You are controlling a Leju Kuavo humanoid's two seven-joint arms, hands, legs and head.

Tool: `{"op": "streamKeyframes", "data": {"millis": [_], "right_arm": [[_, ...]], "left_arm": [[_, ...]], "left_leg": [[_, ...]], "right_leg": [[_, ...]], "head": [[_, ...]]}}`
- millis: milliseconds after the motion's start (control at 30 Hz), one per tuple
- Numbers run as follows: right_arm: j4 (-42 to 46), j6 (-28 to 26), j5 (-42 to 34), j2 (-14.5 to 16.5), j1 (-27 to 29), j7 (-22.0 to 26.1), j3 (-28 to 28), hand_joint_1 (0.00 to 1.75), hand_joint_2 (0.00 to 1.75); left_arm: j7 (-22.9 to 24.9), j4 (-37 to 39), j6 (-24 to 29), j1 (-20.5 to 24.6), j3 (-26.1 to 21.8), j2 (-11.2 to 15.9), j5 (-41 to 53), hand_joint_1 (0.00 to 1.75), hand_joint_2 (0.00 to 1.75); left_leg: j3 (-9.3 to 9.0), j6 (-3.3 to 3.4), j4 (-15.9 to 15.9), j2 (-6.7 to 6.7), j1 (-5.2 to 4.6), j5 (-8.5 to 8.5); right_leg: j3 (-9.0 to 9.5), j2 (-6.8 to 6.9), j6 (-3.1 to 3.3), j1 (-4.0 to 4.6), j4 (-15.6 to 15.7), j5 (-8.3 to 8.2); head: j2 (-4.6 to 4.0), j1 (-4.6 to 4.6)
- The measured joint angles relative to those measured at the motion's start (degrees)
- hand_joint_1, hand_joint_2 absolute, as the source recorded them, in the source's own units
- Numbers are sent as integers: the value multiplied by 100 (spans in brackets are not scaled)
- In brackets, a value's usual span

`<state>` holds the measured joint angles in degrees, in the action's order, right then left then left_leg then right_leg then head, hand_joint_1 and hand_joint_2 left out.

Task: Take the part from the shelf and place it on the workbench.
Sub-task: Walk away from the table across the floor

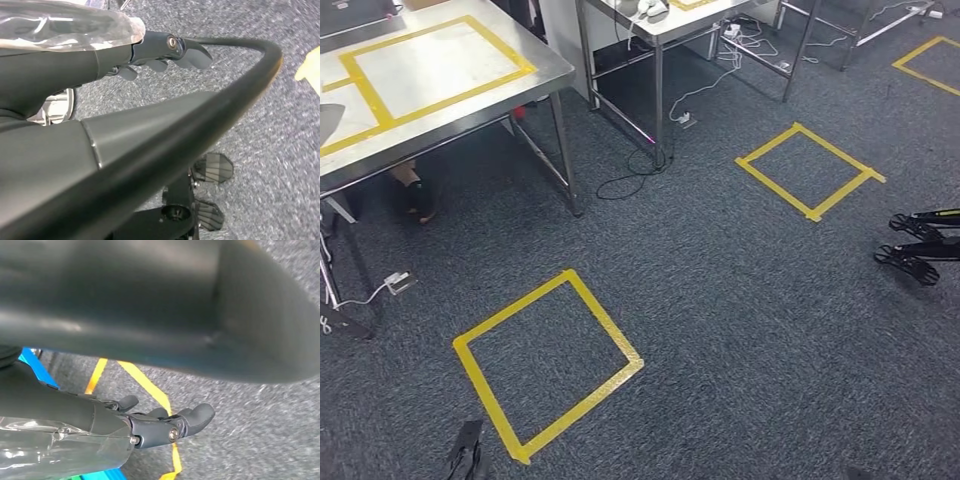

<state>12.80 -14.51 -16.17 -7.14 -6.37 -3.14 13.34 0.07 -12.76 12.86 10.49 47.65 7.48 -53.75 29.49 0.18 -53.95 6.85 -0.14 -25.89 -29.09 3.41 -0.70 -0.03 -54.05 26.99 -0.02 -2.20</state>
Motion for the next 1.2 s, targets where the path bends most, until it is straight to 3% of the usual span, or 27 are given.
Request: {"op": "streamKeyframes", "data": {"millis": [33,100,167,200,233,267,300,367,400,433,500,567,633,700,733,767,800,867,933,1000,1033,1100,1133,1200], "right_arm": [[-3,2,0,-1,4,1,3,0,0],[-8,4,0,-5,-4,4,7,0,0],[-8,16,-9,-9,-25,26,10,0,0],[-9,27,-15,-10,-29,39,11,0,0],[-10,36,-21,-10,-27,50,14,0,0],[-12,44,-24,-10,-22,56,19,0,0],[-13,49,-26,-10,-19,59,26,0,0],[-13,51,-26,-10,-26,64,48,0,0],[-13,52,-24,-10,-33,67,59,0,0],[-13,52,-21,-10,-36,68,67,0,0],[-14,51,-16,-15,-28,69,75,0,0],[-18,51,-15,-23,-12,68,84,0,0],[-19,51,-15,-31,-23,68,94,0,0],[-19,51,-15,-34,-37,67,99,0,0],[-19,51,-15,-34,-34,64,100,0,0],[-19,52,-15,-34,-33,61,102,0,0],[-19,52,-15,-35,-34,59,102,0,0],[-19,51,-15,-38,-57,58,104,0,0],[-19,50,-22,-38,-91,54,106,0,0],[-19,49,-35,-39,-101,47,107,0,0],[-19,48,-43,-40,-96,44,107,0,0],[-19,45,-54,-41,-103,40,107,0,0],[-19,45,-57,-40,-113,39,107,0,0],[-19,45,-60,-40,-134,40,108,0,0]], "left_arm": [[0,0,-3,6,0,6,8,0,0],[0,0,-5,5,1,15,18,0,0],[-1,0,-5,-21,2,20,20,0,0],[-3,0,-5,-38,3,21,20,0,0],[-8,0,-4,-57,3,22,19,0,0],[-15,0,-4,-73,4,25,19,0,0],[-26,0,-3,-82,4,30,18,0,0],[-51,0,-4,-91,5,45,18,0,0],[-61,0,-7,-93,6,51,18,0,0],[-68,0,-10,-97,7,54,17,0,0],[-73,0,-15,-102,11,43,16,0,0],[-76,-1,-16,-102,21,30,16,0,0],[-78,-1,-16,-112,34,31,15,0,0],[-79,0,-16,-132,43,38,4,0,0],[-79,0,-16,-140,45,40,-6,0,0],[-79,0,-16,-144,47,40,-20,0,0],[-80,0,-16,-145,49,38,-33,0,0],[-84,0,-16,-147,54,34,-50,0,0],[-86,0,-14,-147,57,36,-61,0,0],[-86,-1,-10,-138,60,36,-68,0,0],[-86,-1,-10,-130,61,35,-68,0,0],[-86,-2,-19,-126,63,32,-67,0,0],[-86,-2,-28,-133,64,30,-67,0,0],[-86,-2,-47,-153,68,19,-67,0,0]], "left_leg": [[-7,-37,-29,-16,10,-33],[105,-105,-348,-269,31,-277],[448,-145,-1121,-571,51,-698],[629,-156,-1501,-624,57,-845],[745,-162,-1730,-644,61,-884],[750,-160,-1710,-652,65,-788],[648,-153,-1450,-675,72,-587],[311,-126,-622,-879,96,-141],[195,-115,-315,-975,107,-18],[139,-102,-148,-1043,111,24],[124,-62,-84,-974,112,15],[100,5,-41,-849,121,30],[79,62,-12,-707,113,32],[71,90,-14,-567,95,16],[64,90,-15,-500,91,8],[53,86,-17,-436,91,-2],[35,73,-19,-376,94,-15],[-12,23,-30,-260,80,-52],[-33,-37,-44,-144,46,-76],[-40,-88,-49,-33,28,-86],[-37,-115,-86,-69,38,-125],[113,-160,-456,-321,64,-378],[285,-171,-830,-477,73,-577],[688,-173,-1619,-622,73,-886]], "right_leg": [[12,-63,34,-10,13,-17],[31,-182,109,-38,40,-69],[8,-311,157,-49,42,-107],[-7,-386,168,-48,40,-117],[-15,-466,171,-48,38,-122],[-15,-549,170,-49,34,-124],[-10,-630,165,-51,27,-123],[-23,-779,135,-44,-7,-112],[-44,-845,108,-36,-28,-107],[-73,-903,76,-33,-45,-104],[-131,-1005,2,-38,-47,-110],[-230,-843,-62,-40,-190,-10],[-501,-536,-106,-48,-799,332],[-845,-415,-142,-68,-1582,674],[-918,-396,-154,-79,-1764,707],[-878,-377,-162,-89,-1718,624],[-729,-337,-166,-98,-1448,450],[-297,-103,-151,-83,-621,93],[-61,56,-99,-47,-164,-13],[-51,-40,-29,-41,-114,-11],[-59,-103,4,-48,-98,-30],[-66,-214,73,-64,-67,-71],[-79,-273,99,-63,-65,-85],[-107,-412,134,-50,-66,-103]], "head": [[0,12],[0,43],[0,105],[0,138],[0,164],[0,190],[0,217],[0,278],[0,296],[0,301],[0,288],[0,253],[0,167],[0,100],[0,85],[0,66],[0,40],[0,-35],[0,-80],[0,-49],[0,-22],[0,18],[0,46],[0,113]]}}
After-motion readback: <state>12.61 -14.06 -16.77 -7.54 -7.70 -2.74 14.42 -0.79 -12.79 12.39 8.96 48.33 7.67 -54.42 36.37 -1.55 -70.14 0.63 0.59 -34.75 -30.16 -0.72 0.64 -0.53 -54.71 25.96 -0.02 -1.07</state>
